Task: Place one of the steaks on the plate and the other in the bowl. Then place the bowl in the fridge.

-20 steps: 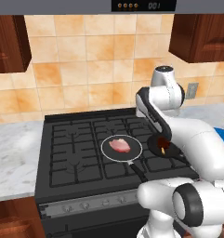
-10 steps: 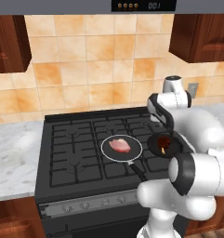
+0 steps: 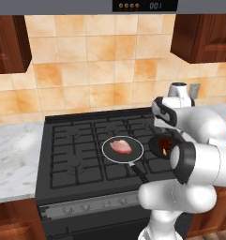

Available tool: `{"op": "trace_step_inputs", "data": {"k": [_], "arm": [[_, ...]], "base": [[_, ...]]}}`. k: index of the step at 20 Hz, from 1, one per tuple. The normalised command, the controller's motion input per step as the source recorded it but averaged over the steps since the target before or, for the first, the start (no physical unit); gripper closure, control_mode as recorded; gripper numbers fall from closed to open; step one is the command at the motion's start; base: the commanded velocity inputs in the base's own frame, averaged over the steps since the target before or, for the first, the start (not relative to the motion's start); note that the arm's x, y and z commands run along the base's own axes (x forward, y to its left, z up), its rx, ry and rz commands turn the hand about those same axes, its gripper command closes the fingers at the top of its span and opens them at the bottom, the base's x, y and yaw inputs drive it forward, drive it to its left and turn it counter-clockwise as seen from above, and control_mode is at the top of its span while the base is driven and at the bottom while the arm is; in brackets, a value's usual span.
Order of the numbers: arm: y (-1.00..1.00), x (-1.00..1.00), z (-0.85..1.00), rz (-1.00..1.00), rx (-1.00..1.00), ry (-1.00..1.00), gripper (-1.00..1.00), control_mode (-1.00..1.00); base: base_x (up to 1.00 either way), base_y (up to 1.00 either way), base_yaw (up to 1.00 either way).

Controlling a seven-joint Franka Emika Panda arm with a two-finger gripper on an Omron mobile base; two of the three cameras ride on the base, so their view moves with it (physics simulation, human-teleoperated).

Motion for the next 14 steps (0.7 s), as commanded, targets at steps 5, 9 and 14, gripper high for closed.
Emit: {"op": "trace_step_inputs", "data": {"k": [5, 9, 14], "arm": [[0.09, 0.33, -0.20, 0.02, 0.00, 0.03, -1.00, -1.00], [0.02, 0.10, -0.26, 0.03, 0.00, 0.00, -1.00, -1.00], [0.13, -0.23, -0.42, 0.05, 0.00, 0.05, -1.00, -1.00]], "base": [[0.00, 0.00, 0.00], [0.00, 0.00, 0.00], [0.00, 0.00, 0.00]]}}
